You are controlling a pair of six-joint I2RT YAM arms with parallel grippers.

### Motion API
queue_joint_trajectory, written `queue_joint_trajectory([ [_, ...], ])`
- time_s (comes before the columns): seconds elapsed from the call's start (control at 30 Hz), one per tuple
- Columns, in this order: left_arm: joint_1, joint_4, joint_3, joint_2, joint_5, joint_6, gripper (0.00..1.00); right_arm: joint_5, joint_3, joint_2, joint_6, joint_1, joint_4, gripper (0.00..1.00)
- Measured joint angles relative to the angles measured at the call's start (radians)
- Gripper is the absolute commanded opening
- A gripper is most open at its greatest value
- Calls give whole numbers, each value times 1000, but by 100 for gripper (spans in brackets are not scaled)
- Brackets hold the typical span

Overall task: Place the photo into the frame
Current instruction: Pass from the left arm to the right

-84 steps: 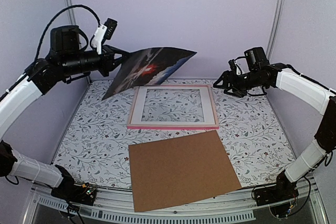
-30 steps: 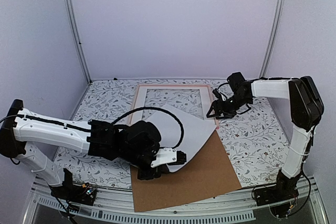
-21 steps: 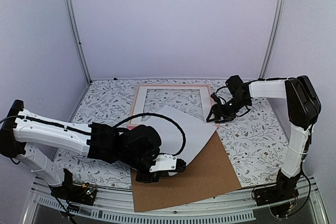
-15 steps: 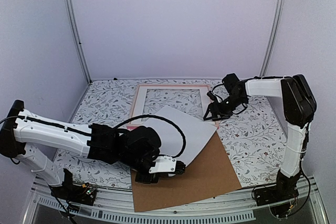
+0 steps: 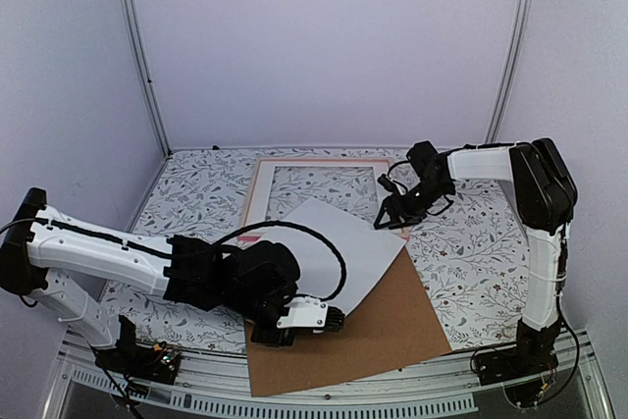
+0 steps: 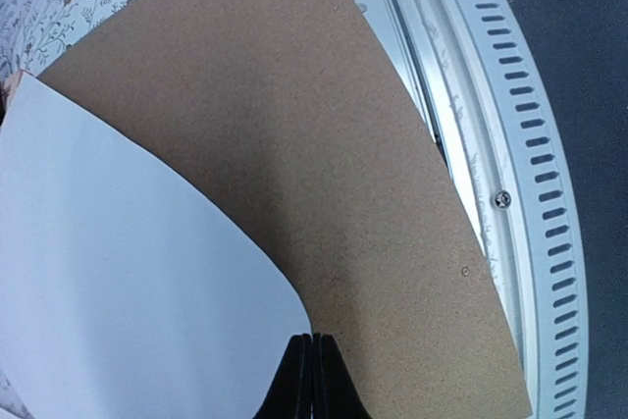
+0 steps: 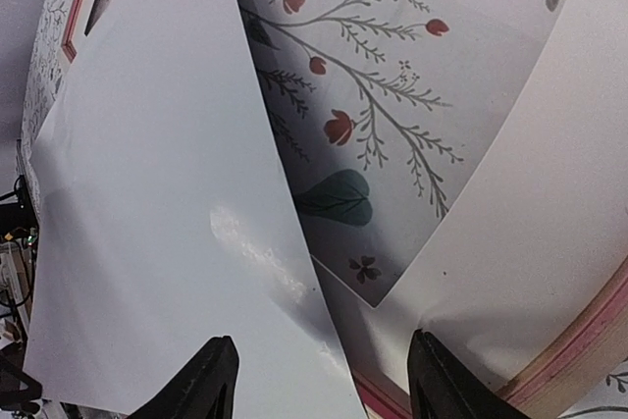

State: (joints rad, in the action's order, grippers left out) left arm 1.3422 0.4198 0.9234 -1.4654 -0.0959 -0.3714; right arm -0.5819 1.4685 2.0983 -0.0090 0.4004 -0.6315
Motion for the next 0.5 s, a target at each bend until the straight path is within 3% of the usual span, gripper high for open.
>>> queue_joint_trajectory([
  [0.5, 2, -15, -23, 0, 7, 1, 3, -112, -1, 18, -14, 0, 4, 50],
])
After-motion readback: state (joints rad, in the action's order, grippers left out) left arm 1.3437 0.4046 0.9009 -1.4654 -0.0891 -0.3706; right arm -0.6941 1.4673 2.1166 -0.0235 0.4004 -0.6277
